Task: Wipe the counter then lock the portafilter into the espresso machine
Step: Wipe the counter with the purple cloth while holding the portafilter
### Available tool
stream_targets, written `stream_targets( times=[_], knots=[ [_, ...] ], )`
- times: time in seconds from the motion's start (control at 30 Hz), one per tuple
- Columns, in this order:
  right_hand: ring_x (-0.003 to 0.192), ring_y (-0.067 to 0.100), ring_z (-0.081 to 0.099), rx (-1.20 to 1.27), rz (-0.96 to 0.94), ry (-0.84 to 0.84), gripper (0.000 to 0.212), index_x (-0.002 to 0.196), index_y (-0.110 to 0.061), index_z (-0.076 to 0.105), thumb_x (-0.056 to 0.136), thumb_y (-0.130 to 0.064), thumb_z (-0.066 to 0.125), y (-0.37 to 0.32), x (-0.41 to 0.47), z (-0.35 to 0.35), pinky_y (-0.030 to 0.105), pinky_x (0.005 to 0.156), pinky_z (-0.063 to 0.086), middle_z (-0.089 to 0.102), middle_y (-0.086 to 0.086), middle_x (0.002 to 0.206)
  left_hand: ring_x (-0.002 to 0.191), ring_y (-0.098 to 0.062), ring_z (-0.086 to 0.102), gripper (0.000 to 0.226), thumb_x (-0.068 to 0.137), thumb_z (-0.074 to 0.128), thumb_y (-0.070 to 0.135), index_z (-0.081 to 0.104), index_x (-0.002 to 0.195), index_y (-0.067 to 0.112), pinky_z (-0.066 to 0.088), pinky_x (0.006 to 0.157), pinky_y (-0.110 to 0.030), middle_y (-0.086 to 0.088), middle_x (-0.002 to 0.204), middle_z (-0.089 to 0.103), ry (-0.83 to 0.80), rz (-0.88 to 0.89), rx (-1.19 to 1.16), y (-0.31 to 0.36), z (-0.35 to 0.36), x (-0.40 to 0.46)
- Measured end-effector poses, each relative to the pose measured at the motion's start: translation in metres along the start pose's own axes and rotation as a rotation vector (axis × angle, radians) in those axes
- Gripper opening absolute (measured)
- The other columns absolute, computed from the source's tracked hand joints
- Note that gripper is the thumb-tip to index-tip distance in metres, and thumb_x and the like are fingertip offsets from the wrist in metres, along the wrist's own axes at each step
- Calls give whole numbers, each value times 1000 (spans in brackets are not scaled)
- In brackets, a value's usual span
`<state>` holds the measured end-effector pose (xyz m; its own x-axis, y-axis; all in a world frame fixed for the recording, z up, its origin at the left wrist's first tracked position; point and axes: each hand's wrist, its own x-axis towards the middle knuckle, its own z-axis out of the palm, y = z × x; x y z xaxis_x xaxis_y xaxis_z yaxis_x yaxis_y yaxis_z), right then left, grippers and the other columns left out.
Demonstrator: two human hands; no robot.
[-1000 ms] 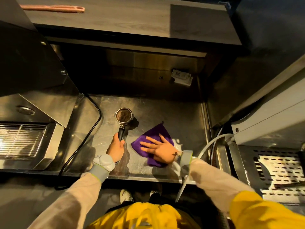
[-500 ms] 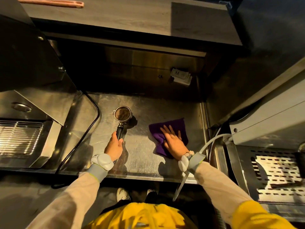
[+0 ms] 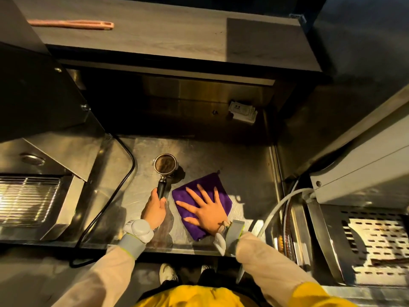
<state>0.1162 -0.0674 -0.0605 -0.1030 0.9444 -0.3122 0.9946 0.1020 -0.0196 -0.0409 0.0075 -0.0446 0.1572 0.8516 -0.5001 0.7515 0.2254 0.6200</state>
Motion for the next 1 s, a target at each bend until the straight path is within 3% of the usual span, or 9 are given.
stream_targets(
  times=[0.17,0.27,0.33,0.57,0.7,0.77,0.87,0.93,1.0],
  knots=[
    [125,23,54,23,156,-20,53,126,-53,45,79,-64,24,3,4,1,59,88,49,56,-7,136,110,-45,52,46,95,32,14,22,139,8,42,98,-51,-30,127,51,-20,-31,-9,2,-1,0],
    [143,31,23,106,160,29,53,138,-50,24,87,-60,23,14,11,12,70,105,20,29,3,155,112,-45,51,47,96,32,13,20,141,9,41,98,-50,-31,128,50,-33,-51,-16,2,-1,-4],
    [147,29,1,170,152,18,53,141,-49,10,91,-57,23,25,15,18,70,109,1,9,5,160,112,-45,51,48,96,32,13,17,142,9,41,97,-50,-29,129,49,-49,-58,-19,1,-2,-6],
    [147,24,-11,238,348,26,54,142,-50,9,92,-54,29,71,15,17,72,107,1,-5,1,160,113,-45,50,47,97,31,14,18,141,9,41,100,-51,-27,131,49,-52,-48,-41,0,-1,-5],
    [147,23,-10,378,572,63,56,131,-62,-13,95,-48,27,98,15,14,65,112,2,-6,1,160,113,-43,50,47,97,31,15,17,141,9,40,100,-48,-26,130,49,-38,-51,-33,-2,0,-3],
    [147,25,-5,495,650,104,52,142,-46,6,97,-39,30,116,16,8,63,114,3,1,3,160,112,-43,50,47,97,31,14,17,141,9,39,100,-48,-26,130,49,-43,-40,-26,-1,1,-3],
    [145,32,11,561,577,183,46,143,-12,30,98,-21,30,132,16,-1,58,117,10,19,11,157,111,-44,50,47,97,31,14,17,141,9,40,100,-49,-26,130,49,-46,-37,-27,-3,0,-2],
    [145,32,15,653,579,230,45,142,-5,31,98,-16,27,127,12,-5,53,118,12,22,15,156,111,-45,51,47,96,31,14,17,141,9,40,99,-49,-27,130,50,-45,-35,-23,-4,0,-1],
    [146,30,8,616,515,150,46,144,-5,25,99,-11,26,110,9,-4,53,118,11,15,14,158,109,-45,51,46,96,31,14,18,140,9,41,97,-49,-26,129,51,-47,-34,-22,-4,1,0]
  ],
)
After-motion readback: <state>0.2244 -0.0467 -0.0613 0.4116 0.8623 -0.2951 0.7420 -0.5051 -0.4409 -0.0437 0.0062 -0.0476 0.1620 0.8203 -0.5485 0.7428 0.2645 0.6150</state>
